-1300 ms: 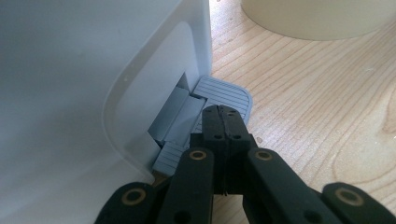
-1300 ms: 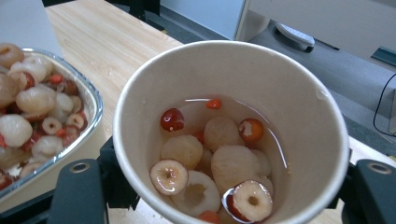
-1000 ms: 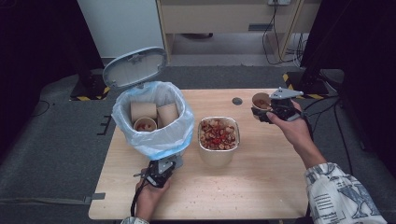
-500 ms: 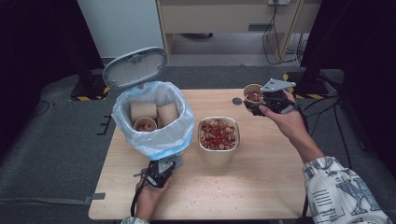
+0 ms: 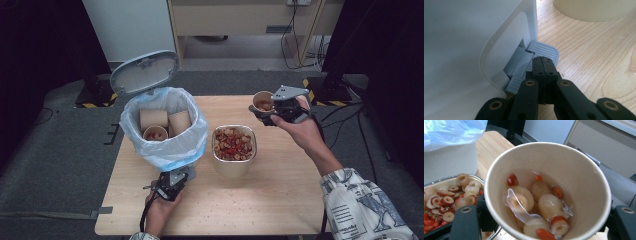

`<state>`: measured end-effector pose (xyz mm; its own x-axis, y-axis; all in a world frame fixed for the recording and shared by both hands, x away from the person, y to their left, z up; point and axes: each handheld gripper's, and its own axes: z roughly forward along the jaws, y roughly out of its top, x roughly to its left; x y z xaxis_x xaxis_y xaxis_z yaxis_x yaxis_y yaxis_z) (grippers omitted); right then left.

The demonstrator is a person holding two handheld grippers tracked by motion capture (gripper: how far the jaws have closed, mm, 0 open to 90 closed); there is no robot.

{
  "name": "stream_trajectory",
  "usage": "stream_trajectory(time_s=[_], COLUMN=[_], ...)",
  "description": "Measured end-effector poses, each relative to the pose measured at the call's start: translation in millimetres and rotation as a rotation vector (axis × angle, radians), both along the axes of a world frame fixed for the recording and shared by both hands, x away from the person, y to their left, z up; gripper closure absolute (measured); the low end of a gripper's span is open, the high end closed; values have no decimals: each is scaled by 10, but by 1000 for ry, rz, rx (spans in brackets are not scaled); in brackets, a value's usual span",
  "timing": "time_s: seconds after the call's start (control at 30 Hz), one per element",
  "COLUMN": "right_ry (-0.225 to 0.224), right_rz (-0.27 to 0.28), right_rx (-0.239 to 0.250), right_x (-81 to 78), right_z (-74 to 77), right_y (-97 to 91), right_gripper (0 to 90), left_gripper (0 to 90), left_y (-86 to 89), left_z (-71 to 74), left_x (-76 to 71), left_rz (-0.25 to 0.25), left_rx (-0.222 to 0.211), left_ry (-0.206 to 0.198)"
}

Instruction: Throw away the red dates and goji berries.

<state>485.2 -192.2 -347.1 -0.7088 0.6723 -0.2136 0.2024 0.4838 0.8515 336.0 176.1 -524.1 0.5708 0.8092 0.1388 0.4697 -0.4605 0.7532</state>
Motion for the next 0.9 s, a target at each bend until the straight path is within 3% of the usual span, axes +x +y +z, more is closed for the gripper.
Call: stream_trajectory(time_s=[0.43, 0.63, 0.9], right_ry=[-45, -116, -125], right_rz=[32, 50, 48], right_rx=[-58, -133, -157], right_x=[-75, -154, -185], right_z=[-55, -35, -20], right_y=[154, 254, 254], right_gripper=[292, 293, 293], left_gripper=[900, 900, 900], left_y=[-4, -4, -1], left_z=[-2, -3, 2], left_x=[1, 1, 0], left_rz=[0, 1, 0], left_rx=[-6, -7, 5], left_ry=[-2, -2, -1])
